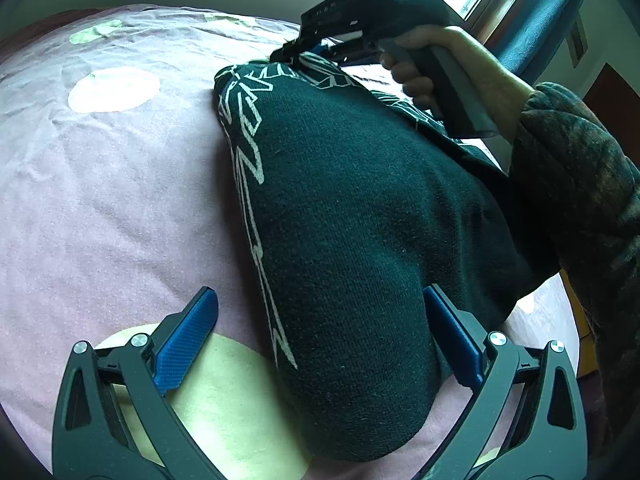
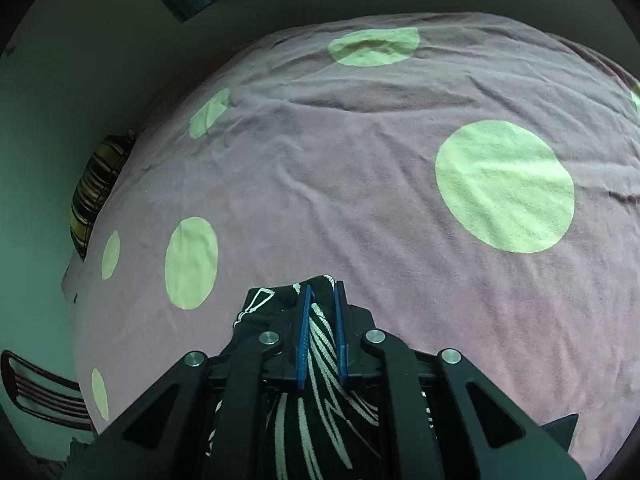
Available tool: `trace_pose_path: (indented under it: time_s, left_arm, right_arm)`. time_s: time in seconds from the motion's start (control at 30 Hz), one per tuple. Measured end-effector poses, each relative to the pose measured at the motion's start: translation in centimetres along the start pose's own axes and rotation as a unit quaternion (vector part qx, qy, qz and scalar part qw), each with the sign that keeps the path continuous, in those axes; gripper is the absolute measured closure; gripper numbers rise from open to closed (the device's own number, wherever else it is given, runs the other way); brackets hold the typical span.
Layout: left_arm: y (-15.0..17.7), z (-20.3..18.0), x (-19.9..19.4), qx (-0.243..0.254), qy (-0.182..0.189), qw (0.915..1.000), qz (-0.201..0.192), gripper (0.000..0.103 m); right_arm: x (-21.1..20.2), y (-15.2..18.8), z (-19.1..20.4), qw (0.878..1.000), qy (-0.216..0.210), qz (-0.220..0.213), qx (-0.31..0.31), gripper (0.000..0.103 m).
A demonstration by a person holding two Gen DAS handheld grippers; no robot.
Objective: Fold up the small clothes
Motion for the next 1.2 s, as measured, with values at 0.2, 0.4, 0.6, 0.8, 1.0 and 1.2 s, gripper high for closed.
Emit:
trace_pose_path:
  time_s: [0.2, 0.4, 0.6, 0.8, 1.0, 1.2]
  left_arm:
    - [-0.1, -0.1, -0.4, 0.003, 0.002, 1.0, -0.001, 0.002]
    - [0.1, -0.1, -0.6, 0.002, 0.005, 1.0, -0.001, 0.002]
    - [-0.2, -0.2, -0.7, 0.002, 0.003, 1.0, -0.001, 0.002]
    - [-0.2, -0.3, -0.3, 0.002, -0.001, 1.0, 0.0, 0.002]
    - [-0.2, -0.4, 0.1, 0.002, -0.007, 1.0, 0.0, 0.002]
    - [-0.2, -0.2, 0.2, 0.003, -0.01, 0.9999, 0.0, 0.002]
  right_arm:
    - [-0.5, 0.2, -0.9, 0.998, -0.029, -0.01, 0.055, 0.068]
    - [-8.4, 0.1, -1.5, 0.991, -0.038, -0.095, 0.081, 0.04]
    - [-16.5, 6.4, -3.5, 0.983, -0.021, -0.147, 0.103, 0.038]
    - [-22.3, 13.4, -6.0, 0.967, 0.002, -0.202, 0.156, 0.031]
    - [-24.5, 19.9, -6.7, 0.949, -0.01, -0.226, 0.218, 0.031]
    - [-23.3, 23.2, -5.3, 0.953, 0.006, -0.218, 0.208, 0.033]
Point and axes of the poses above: each gripper's, at about its wrist camera, not at the fingertips, and x roughly the way its jaws point, z to its left, y to its underside, the point moved 8 cm from there along x, roughly the way its jaws point, and after that the axes turned 14 degrees about -z, right-handed, at the moved point
